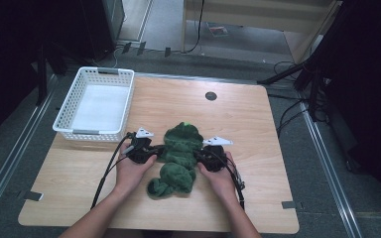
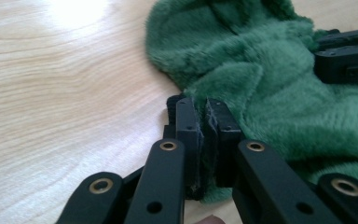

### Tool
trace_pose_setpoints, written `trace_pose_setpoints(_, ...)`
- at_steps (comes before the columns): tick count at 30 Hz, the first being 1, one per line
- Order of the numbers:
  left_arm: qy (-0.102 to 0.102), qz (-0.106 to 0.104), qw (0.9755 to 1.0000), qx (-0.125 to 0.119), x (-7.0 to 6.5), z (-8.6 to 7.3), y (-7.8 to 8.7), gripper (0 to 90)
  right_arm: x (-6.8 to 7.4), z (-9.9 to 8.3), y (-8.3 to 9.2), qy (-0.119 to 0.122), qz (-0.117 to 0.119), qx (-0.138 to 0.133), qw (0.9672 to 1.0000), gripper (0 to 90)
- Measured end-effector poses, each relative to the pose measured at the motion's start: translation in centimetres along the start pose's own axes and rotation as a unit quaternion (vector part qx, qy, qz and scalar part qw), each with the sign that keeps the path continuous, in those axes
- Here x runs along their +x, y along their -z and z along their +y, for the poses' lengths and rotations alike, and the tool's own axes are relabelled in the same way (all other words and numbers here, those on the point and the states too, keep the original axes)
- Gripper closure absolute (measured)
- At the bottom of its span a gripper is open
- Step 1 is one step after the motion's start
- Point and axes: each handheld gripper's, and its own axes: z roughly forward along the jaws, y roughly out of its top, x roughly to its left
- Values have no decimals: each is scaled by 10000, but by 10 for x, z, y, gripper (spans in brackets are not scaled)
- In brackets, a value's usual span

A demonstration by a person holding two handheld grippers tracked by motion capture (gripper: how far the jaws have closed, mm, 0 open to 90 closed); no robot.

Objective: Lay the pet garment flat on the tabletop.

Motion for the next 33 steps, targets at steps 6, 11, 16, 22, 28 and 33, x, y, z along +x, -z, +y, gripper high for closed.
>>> trace_pose_setpoints(6, 167, 210, 9996, -118, 1, 11, -11, 797, -8, 16, -17, 125, -123, -17, 9998, 758)
trace_pose_setpoints(11, 48, 169, 9984, -543, -5, 5, 22, 530, 0, 20, 0, 161, -38, -279, 9995, 667)
trace_pose_setpoints(16, -18, 77, 9980, -624, -2, -25, 54, 501, 24, 24, 36, 302, 482, -592, 9966, 605)
trace_pose_setpoints(22, 50, -270, 9974, -672, -14, -71, 71, 525, 65, 15, 38, 861, 1190, -270, 9888, 538)
trace_pose_setpoints(28, -283, -491, 9970, -526, -30, -82, 69, 541, 87, 0, 19, 1414, 662, -53, 9877, 871)
trace_pose_setpoints(33, -281, -525, 9962, -641, -27, -80, 74, 537, 77, -8, 46, 1183, 396, -639, 9901, 883)
